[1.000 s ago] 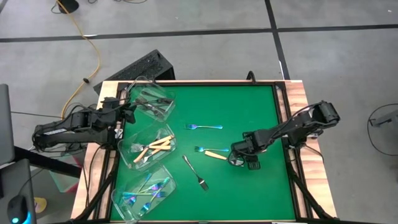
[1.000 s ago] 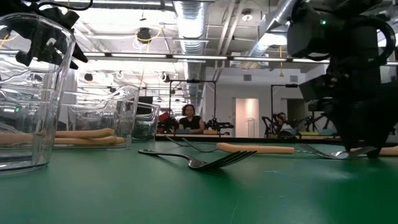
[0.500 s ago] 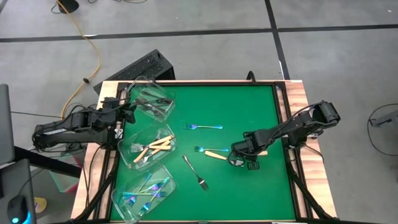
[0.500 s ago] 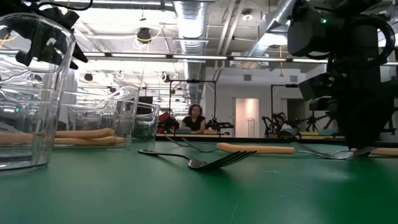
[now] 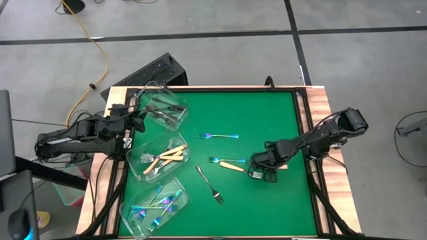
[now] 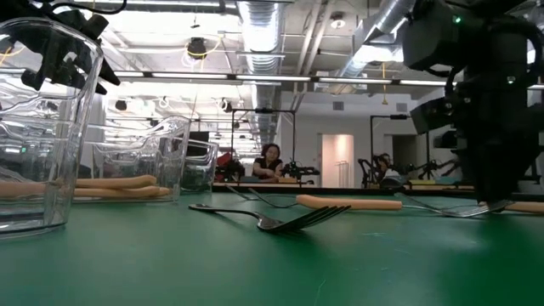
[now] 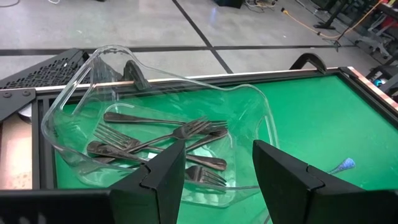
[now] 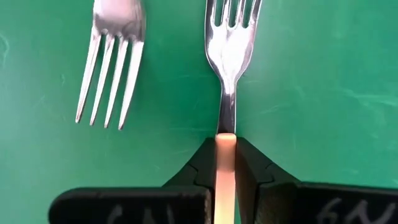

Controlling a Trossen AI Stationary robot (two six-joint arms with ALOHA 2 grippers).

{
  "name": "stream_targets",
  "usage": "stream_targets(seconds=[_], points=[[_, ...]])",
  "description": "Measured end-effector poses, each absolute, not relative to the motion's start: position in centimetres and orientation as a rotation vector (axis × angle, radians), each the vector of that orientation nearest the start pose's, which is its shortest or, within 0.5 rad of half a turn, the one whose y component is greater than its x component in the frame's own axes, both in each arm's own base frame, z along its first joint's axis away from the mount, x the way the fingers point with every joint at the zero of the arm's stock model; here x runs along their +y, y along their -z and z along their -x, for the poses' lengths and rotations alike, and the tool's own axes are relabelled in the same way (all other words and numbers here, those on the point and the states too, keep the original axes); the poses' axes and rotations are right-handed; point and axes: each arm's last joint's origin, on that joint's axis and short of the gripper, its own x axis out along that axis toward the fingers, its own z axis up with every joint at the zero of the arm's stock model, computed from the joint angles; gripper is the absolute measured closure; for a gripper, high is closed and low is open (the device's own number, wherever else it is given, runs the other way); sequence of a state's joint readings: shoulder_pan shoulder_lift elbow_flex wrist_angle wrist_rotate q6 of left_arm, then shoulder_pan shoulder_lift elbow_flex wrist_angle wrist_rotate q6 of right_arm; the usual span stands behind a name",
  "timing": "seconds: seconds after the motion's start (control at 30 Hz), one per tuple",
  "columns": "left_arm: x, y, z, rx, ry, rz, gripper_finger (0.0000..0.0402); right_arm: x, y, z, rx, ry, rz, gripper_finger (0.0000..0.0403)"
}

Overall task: Sort silverware by color (type)
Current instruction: Put the orange fork into the middle transparent bin

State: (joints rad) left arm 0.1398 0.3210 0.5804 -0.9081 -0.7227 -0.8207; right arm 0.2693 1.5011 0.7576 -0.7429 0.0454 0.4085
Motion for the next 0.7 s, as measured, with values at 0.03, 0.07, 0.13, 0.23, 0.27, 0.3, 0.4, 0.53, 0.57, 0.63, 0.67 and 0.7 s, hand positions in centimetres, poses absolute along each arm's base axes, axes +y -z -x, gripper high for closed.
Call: stream_targets(seconds=[0.03, 0.07, 0.13, 0.23, 0.27, 0.3, 0.4, 0.53, 0.57, 0.63, 0.67, 0.7], points=[[2.8, -25.4, -5.9, 0.259, -1.031, 0.551, 0.0230, 6.0, -15.2, -22.2, 1.457, 0.143, -0.107, 0.0362], [2.8, -25.4, -5.9, 0.258, -1.031, 0.552, 0.0230, 6.1, -15.5, -22.1, 1.433, 0.163, -0.119, 0.0362], [2.8, -25.4, -5.9, 0.259, -1.030, 0.551, 0.0230, 6.2, -16.2, -22.0, 1.389, 0.192, -0.135, 0.0362], [2.8, -25.4, -5.9, 0.259, -1.031, 0.552, 0.0230, 6.4, -16.9, -21.9, 1.317, 0.238, -0.156, 0.0362], [2.8, -25.4, -5.9, 0.258, -1.030, 0.552, 0.0230, 6.5, -17.1, -22.0, 1.289, 0.252, -0.163, 0.0362], [2.8, -25.4, -5.9, 0.258, -1.031, 0.552, 0.0230, 6.5, -17.4, -22.0, 1.258, 0.269, -0.170, 0.0362], [2.8, -25.4, -5.9, 0.259, -1.030, 0.552, 0.0230, 6.6, -18.1, -22.4, 1.143, 0.310, -0.197, 0.0362], [2.8, -25.4, -5.9, 0.258, -1.031, 0.552, 0.0230, 6.8, -18.9, -23.5, 0.985, 0.327, -0.228, 0.0362], [2.8, -25.4, -5.9, 0.259, -1.031, 0.552, 0.0230, 6.8, -19.0, -23.8, 0.945, 0.328, -0.237, 0.0362], [2.8, -25.4, -5.9, 0.259, -1.031, 0.551, 0.0230, 7.0, -19.4, -24.5, 0.855, 0.332, -0.257, 0.0362], [2.8, -25.4, -5.9, 0.259, -1.031, 0.551, 0.0230, 7.0, -19.7, -24.8, 0.814, 0.333, -0.265, 0.0362], [2.8, -25.4, -5.9, 0.259, -1.030, 0.552, 0.0230, 7.0, -19.9, -25.1, 0.783, 0.334, -0.268, 0.0362]])
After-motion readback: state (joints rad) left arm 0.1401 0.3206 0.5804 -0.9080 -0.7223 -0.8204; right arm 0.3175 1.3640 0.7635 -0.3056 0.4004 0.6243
